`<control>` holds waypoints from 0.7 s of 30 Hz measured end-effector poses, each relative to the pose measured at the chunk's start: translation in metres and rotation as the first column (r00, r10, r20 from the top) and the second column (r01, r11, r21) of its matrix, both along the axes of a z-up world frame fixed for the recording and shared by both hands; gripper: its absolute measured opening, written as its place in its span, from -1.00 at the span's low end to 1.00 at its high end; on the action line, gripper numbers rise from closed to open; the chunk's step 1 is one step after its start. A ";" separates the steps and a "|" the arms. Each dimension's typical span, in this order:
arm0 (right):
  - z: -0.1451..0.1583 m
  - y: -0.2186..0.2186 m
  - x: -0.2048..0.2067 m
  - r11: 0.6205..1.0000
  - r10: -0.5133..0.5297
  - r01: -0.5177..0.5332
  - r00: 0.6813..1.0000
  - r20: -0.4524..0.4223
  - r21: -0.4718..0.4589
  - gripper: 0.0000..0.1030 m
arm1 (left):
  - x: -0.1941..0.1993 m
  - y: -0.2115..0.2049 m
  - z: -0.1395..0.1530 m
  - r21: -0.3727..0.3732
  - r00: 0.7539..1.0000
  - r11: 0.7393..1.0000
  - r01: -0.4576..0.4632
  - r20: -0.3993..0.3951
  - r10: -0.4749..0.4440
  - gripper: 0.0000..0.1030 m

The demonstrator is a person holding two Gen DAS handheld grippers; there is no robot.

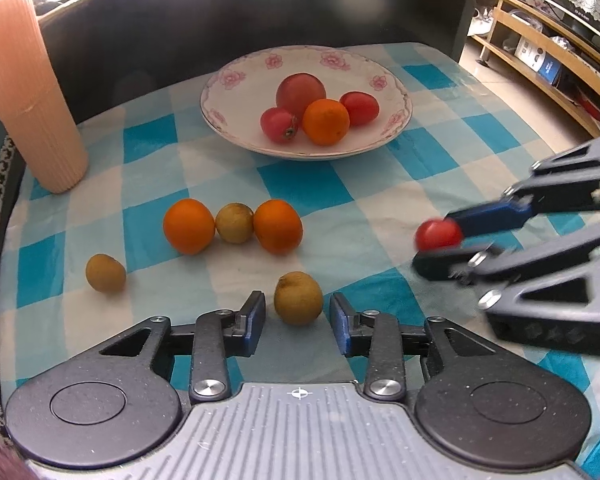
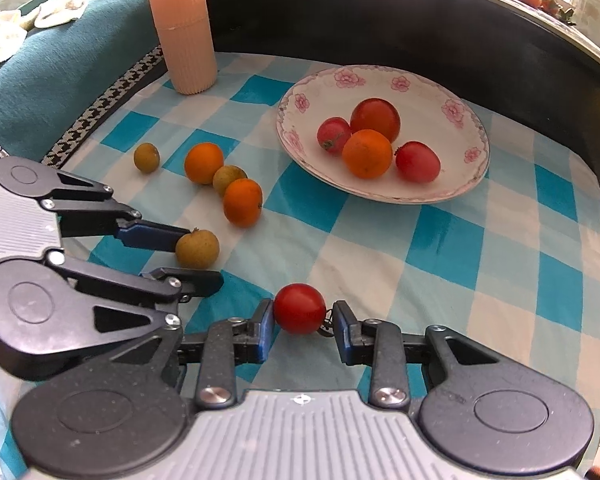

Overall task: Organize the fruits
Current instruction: 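Carry the brown fruit and cherry tomato over the white plate with both tools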

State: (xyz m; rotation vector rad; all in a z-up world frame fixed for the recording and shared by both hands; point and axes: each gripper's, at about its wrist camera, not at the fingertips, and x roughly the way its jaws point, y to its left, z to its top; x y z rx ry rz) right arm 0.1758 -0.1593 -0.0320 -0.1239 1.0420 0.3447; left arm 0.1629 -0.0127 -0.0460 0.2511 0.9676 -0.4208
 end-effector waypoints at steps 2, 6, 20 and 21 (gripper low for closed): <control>0.005 -0.003 -0.002 1.000 -0.011 0.011 1.000 0.012 0.000 -0.09 | -0.002 -0.002 0.001 0.015 1.000 1.000 0.001 0.003 -0.002 -0.31; 0.022 -0.012 -0.012 0.999 -0.050 0.050 0.998 0.048 0.012 -0.09 | -0.008 -0.004 0.003 0.037 1.000 0.999 0.000 -0.013 0.000 -0.35; 0.047 -0.024 -0.007 0.993 -0.119 0.116 0.987 0.111 0.027 -0.09 | 0.013 -0.001 0.030 -0.091 1.000 0.996 -0.023 0.005 0.024 -0.35; 0.048 -0.025 -0.005 0.993 -0.119 0.116 0.986 0.117 0.034 -0.09 | 0.015 -0.001 0.031 -0.100 1.000 0.995 -0.026 0.006 0.027 -0.35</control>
